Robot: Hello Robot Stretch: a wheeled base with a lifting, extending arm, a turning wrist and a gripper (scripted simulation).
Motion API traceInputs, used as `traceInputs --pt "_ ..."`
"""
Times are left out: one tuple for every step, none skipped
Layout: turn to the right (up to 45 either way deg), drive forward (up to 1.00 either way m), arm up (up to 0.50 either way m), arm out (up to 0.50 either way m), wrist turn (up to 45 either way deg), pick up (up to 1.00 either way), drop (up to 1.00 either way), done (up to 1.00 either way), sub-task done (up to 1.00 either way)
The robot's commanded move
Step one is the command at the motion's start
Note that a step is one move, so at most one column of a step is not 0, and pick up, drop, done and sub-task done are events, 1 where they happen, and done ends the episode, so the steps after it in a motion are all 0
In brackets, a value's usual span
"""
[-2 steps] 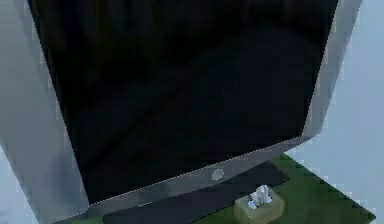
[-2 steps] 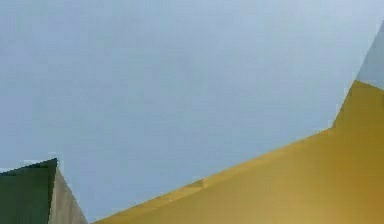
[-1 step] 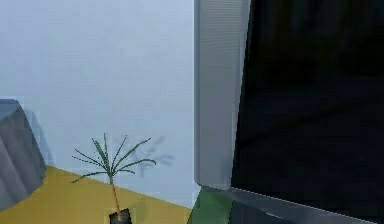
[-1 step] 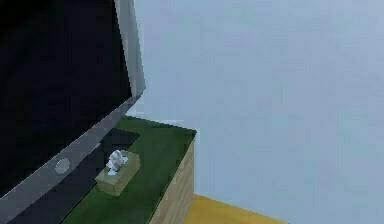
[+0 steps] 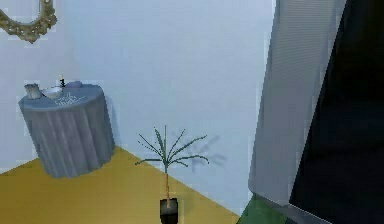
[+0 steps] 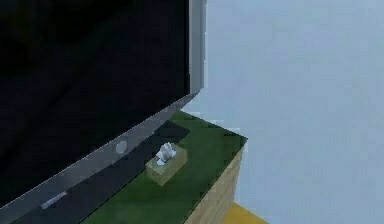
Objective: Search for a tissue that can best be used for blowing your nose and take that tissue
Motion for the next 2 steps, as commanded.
traceInputs --pt "0.0 0.00 0.50 0.00 0.0 0.00 0.00 0.00 0.00" --pt "0.0 0.00 0.28 0.00 0.0 0.00 0.00 0.00 0.00"
